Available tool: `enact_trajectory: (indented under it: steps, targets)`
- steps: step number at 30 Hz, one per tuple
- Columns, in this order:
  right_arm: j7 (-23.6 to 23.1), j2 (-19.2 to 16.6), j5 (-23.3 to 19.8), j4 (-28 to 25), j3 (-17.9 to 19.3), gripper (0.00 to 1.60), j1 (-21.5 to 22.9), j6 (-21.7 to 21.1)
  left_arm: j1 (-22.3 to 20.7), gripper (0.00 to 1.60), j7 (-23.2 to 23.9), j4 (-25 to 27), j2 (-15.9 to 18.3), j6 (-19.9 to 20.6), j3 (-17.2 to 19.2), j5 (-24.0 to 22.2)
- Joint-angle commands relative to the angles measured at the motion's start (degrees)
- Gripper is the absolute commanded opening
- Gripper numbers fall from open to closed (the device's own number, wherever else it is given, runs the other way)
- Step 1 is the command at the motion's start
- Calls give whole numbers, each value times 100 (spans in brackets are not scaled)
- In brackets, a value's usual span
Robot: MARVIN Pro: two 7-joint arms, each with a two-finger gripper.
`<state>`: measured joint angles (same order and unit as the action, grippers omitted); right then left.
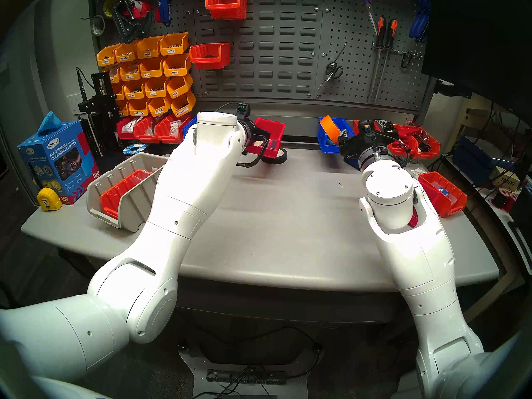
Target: Hang all the unorganized tool boxes onto the wall
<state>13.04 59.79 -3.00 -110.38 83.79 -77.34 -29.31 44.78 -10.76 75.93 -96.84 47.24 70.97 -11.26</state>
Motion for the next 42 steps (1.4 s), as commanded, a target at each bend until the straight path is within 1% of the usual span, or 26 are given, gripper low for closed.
enact_trajectory:
  steps: [1, 3, 5, 6, 10, 11, 12, 13, 14, 16, 18, 20, 24, 25, 29, 37, 38, 41, 42]
  targets:
    - [28, -58, 45, -110, 47, 160, 11, -1, -610, 0, 142, -280, -201, -341, 207, 87]
    - [30, -68, 48, -118, 50, 160, 10, -10, -768, 0, 193, -506, -220, -417, 281, 112]
    - [30, -73, 50, -122, 50, 160, 12, -15, -783, 0, 204, -551, -242, -461, 326, 124]
    - [29, -79, 53, -122, 47, 160, 11, -20, -887, 0, 238, -703, -259, -520, 369, 146]
    - [29, -83, 56, -118, 38, 160, 9, -26, -988, 0, 279, -889, -301, -624, 444, 181]
    - [28, -84, 58, -117, 34, 160, 11, -29, -1088, 0, 294, -1023, -312, -650, 460, 177]
    - [26, -89, 62, -119, 29, 160, 13, -34, -1438, 0, 334, -1444, -311, -660, 457, 128]
    - [24, -91, 64, -118, 25, 160, 15, -35, -1124, 0, 313, -1146, -367, -787, 554, 217]
    - [24, -91, 64, -118, 25, 160, 15, -35, -1124, 0, 313, -1146, -367, -787, 554, 217]
    - [22, -95, 68, -117, 19, 160, 18, -40, -1281, 0, 330, -1355, -380, -826, 597, 198]
    - [18, -103, 72, -118, 15, 160, 20, -42, -1305, 0, 343, -1438, -400, -906, 658, 214]
    - [14, -112, 75, -118, 10, 160, 24, -46, -1443, 0, 353, -1652, -431, -974, 726, 195]
    - [9, -124, 78, -111, 5, 160, 27, -46, -1550, 0, 365, -1862, -461, -1110, 816, 224]
    - [8, -127, 79, -111, 4, 160, 29, -47, -1650, 0, 374, -2010, -469, -1147, 838, 222]
    - [6, -137, 81, -110, 1, 160, 31, -49, -1756, 0, 375, -2247, -494, -1289, 918, 257]
    - [3, -156, 76, -127, 11, 160, 16, -44, -2156, 0, 389, -3108, -493, -1614, 1027, 302]
    - [2, -159, 76, -129, 13, 160, 14, -44, -2109, 0, 391, -3079, -496, -1655, 1042, 322]
    - [-3, -169, 71, -135, 17, 160, 9, -41, -2311, 0, 386, -3425, -509, -1740, 1073, 318]
    - [-5, -173, 70, -137, 19, 160, 7, -39, -2306, 0, 384, -3449, -511, -1775, 1086, 329]
